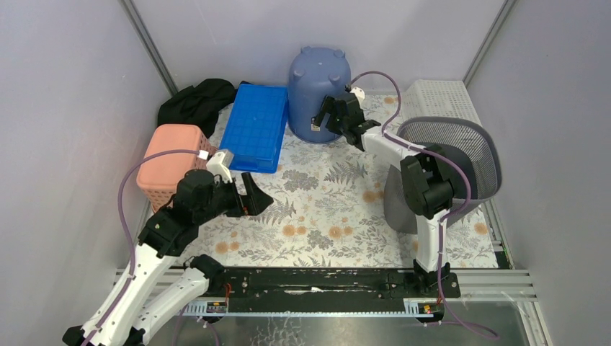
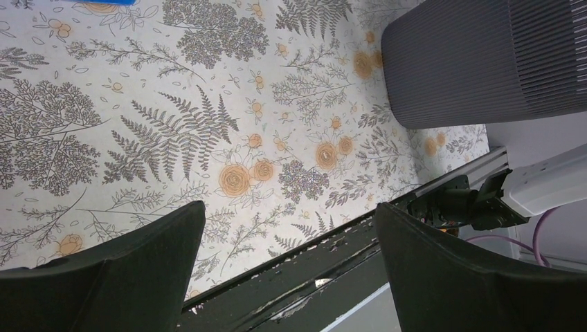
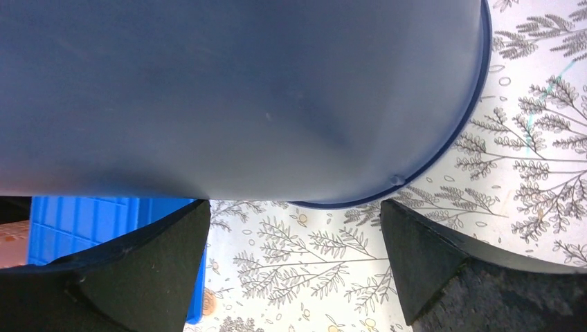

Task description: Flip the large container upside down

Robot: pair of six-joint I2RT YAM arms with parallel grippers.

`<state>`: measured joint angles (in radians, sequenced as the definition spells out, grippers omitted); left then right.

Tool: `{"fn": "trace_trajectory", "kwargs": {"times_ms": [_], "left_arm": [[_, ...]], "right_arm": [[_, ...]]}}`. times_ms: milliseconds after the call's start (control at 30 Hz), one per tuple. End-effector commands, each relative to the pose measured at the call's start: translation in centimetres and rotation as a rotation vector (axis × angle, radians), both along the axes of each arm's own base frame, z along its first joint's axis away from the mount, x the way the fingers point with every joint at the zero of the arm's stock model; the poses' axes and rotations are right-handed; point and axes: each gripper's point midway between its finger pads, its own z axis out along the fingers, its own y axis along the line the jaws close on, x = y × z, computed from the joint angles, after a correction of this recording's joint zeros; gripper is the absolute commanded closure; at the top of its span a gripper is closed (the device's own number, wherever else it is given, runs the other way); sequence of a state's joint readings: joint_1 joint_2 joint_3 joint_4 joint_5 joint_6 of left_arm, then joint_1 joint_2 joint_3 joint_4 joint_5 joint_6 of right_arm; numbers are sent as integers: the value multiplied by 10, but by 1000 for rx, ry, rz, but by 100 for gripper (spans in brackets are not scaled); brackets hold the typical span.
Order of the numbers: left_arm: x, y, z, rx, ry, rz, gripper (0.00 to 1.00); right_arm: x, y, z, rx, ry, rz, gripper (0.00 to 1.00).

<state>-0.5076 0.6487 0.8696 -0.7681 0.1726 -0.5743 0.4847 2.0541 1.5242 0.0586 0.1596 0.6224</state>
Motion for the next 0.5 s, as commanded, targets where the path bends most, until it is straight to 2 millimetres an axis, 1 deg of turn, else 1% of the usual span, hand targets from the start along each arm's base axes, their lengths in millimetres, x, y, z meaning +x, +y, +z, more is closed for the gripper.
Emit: {"fn": "trace_trajectory", "kwargs": {"times_ms": [0, 133, 233, 300, 367, 433, 467], "left_arm": [[8, 1, 27, -33, -77, 20, 0], [7, 3, 32, -34, -88, 28, 0], [6, 6, 33, -24, -85, 39, 0], [5, 7, 33, -22, -86, 44, 0], [3, 7, 35, -27, -86, 42, 0], [1, 8, 34, -29, -75, 43, 0], [-1, 7, 33, -34, -65, 41, 0]], "right_arm": [[32, -11, -25, 26, 5, -22, 1], [36, -12, -20, 32, 5, -16, 1], [30, -14, -9, 37, -2, -8, 1], [24, -8, 8, 62, -24, 36, 1], [16, 3, 22, 94, -29, 110, 1], [6, 10, 35, 115, -18, 166, 1], [0, 11, 44, 126, -17, 188, 1]]}}
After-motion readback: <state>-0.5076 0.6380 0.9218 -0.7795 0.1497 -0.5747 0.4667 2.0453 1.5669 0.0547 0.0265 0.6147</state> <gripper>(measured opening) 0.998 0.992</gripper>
